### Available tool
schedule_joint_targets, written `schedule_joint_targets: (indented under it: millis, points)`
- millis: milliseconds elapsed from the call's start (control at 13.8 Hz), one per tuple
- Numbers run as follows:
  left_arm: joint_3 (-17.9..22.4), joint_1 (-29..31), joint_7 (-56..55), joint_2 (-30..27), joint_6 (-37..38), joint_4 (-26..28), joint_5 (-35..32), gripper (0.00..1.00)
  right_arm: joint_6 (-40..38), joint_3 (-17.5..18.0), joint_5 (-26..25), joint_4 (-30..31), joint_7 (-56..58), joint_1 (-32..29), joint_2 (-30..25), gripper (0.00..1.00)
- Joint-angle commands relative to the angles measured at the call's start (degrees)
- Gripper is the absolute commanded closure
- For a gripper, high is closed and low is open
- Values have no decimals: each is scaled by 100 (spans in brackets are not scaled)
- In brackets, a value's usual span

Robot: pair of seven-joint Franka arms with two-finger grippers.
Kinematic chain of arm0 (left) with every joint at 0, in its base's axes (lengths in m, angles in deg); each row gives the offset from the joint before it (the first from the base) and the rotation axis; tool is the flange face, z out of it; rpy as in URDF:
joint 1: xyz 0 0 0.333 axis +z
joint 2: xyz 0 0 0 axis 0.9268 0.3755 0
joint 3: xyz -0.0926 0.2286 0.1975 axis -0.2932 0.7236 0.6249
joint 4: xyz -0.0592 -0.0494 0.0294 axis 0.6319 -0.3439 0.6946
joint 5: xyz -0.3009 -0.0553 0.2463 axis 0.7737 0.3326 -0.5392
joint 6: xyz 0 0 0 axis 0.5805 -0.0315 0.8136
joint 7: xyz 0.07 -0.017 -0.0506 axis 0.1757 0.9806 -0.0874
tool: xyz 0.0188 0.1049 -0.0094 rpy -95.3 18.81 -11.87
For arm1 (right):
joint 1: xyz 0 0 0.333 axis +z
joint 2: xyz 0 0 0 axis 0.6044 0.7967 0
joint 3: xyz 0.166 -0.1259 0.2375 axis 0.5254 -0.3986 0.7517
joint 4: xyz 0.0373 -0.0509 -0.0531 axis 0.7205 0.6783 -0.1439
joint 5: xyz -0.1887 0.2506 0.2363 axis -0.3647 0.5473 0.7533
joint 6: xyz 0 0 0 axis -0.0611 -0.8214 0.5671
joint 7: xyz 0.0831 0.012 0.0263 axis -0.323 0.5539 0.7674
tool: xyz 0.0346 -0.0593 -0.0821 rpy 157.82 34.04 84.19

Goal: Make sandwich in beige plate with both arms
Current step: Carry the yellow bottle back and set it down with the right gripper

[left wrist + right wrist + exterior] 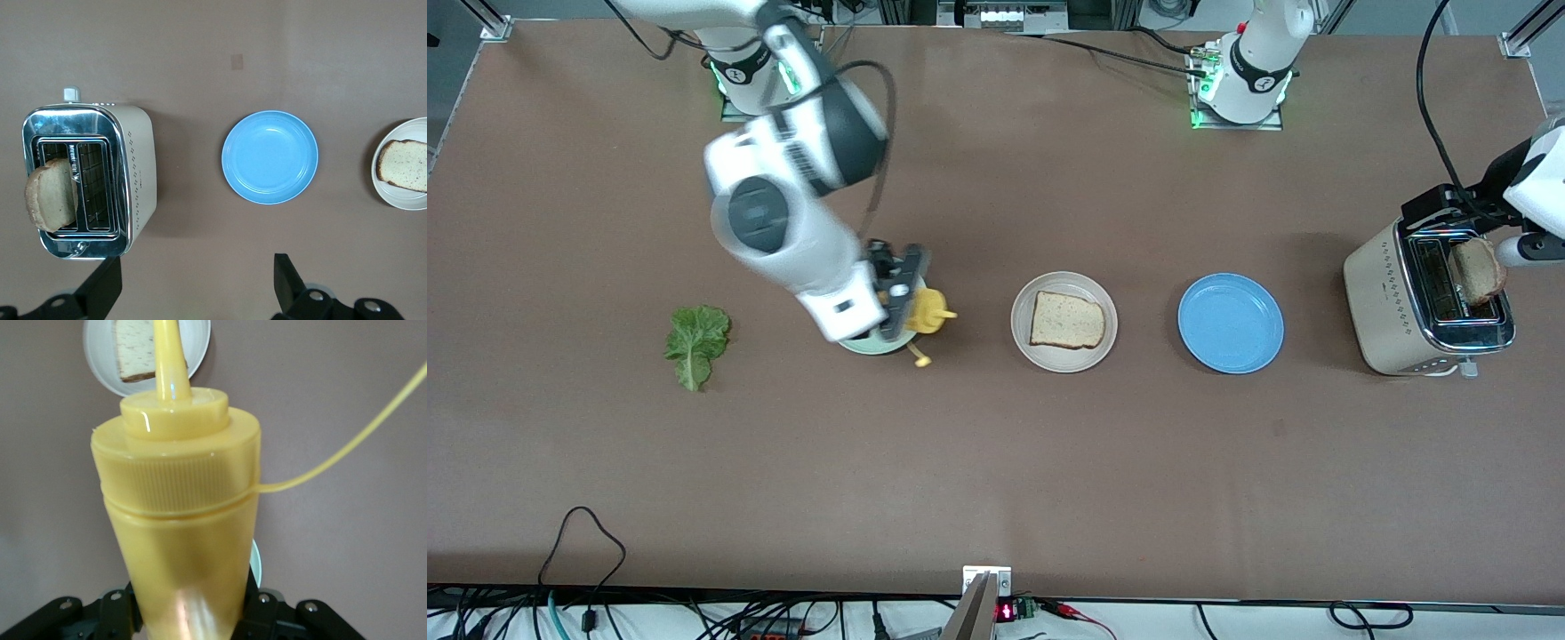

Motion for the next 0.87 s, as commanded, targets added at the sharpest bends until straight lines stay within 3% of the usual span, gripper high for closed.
schedule_joint_targets:
  millis: [0, 362, 796]
  points:
    - [-12, 97, 63, -15, 37, 13, 99, 0, -344, 129, 1075, 302, 1710, -1078, -141, 96]
    - [-12, 97, 55, -15, 37, 13, 99, 0, -424, 129, 2939, 1435, 4973, -2477, -80, 96]
    - [-3, 106, 46, -6, 55, 4, 107, 0, -776, 120, 4067, 2016, 7436, -3208, 570, 96]
